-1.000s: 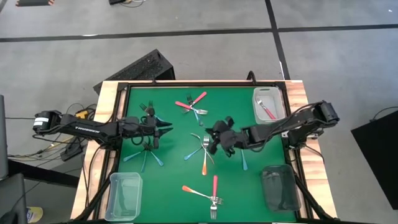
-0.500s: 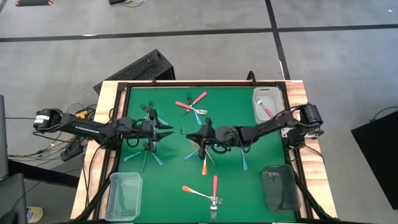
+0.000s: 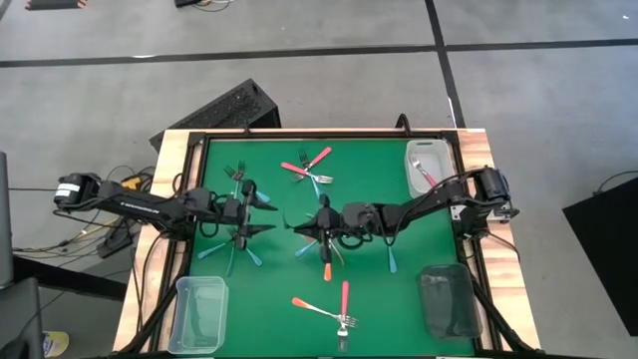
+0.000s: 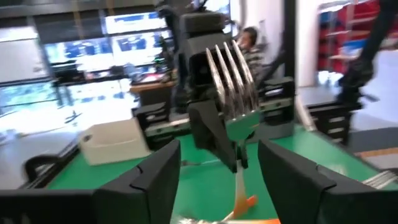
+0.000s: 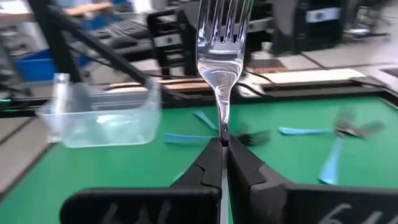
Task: Sort silverware by color (type)
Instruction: Put the orange fork into the transparent bin
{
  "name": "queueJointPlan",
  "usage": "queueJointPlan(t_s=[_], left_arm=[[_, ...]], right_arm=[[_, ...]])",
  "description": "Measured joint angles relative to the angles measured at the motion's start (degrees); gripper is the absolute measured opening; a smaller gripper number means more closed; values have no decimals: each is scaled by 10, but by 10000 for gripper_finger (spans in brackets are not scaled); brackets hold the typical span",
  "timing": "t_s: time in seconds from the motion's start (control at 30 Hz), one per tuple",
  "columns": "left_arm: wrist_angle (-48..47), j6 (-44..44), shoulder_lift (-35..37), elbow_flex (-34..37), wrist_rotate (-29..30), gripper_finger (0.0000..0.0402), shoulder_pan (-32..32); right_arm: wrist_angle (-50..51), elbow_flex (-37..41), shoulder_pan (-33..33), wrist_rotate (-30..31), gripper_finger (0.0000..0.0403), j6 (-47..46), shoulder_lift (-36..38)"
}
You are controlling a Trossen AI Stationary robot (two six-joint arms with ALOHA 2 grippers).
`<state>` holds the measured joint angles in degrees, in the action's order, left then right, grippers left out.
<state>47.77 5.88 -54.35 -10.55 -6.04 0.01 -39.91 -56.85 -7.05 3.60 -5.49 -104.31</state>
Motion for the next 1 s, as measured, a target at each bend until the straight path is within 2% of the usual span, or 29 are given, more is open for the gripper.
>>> queueJointPlan(t_s=[0.23,0.43,0.57,0.73,0.93,1.0], left_arm=[[-3,1,-94,-57,-33,214,0],[29,20,-149,-89,-106,211,0],[45,21,-163,-93,-150,193,0],[47,26,-167,-93,-169,133,0],[59,31,-166,-93,-200,22,0],[61,33,-166,-93,-202,9,0]], right_arm=[[3,-10,0,-40,20,17,0],[7,-9,1,-74,20,16,0],[9,-9,0,-86,20,15,0],[4,-9,1,-108,21,5,0],[4,-9,0,-117,23,-5,1],[3,-9,3,-129,29,-5,1]])
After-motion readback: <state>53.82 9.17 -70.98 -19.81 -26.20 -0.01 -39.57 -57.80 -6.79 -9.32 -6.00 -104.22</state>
